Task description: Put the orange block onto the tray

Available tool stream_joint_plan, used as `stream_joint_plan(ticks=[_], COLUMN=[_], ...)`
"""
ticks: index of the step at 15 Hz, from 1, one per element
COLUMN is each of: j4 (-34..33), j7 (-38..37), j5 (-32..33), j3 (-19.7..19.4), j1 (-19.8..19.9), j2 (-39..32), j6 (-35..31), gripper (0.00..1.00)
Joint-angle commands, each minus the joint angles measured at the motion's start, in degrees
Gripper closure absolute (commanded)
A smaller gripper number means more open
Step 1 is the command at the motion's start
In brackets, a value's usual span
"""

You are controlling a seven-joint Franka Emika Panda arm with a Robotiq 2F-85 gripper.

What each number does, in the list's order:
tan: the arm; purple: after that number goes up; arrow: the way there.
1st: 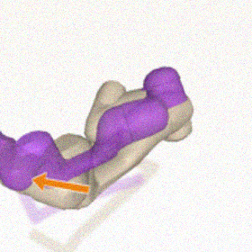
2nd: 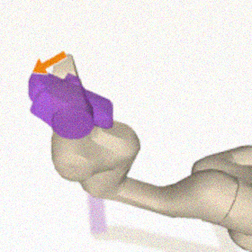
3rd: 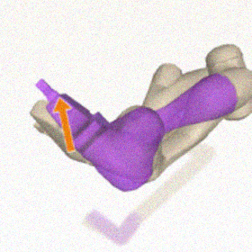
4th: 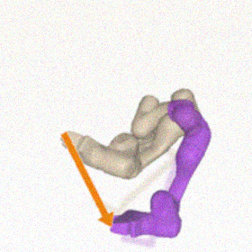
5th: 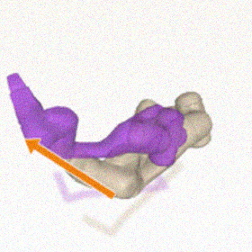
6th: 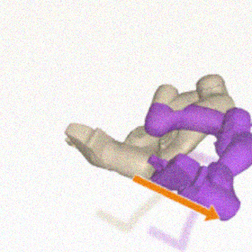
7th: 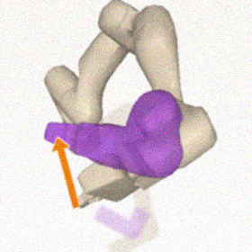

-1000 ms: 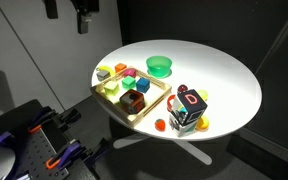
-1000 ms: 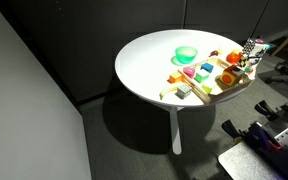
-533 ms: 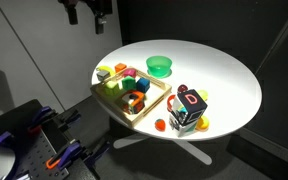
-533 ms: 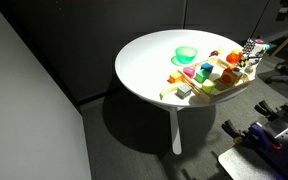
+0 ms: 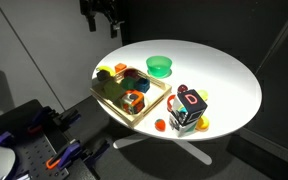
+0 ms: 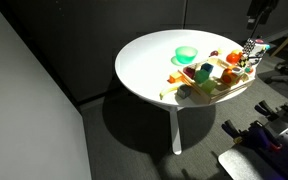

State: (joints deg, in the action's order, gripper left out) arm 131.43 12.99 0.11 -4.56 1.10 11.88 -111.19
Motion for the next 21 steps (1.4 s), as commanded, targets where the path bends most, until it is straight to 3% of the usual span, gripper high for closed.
stream_joint_plan(ticks=[1,8,13,21], j4=[-4.63,-9.21,-12.42,-13.09], j7=[-3.14,-9.12,-15.26,-18.52], j5=[0.75,2.2,2.01,3.26], j3=[1.24,2.59,3.25,3.59], j1=[0.05,-0.05,-0.81,-3.03], j2=[-5.85,-15.55,-22.09,-26.46], j6=[-2.53,-9.57,-10.85,-17.12], gripper=[0.0,0.0,0.0,0.0])
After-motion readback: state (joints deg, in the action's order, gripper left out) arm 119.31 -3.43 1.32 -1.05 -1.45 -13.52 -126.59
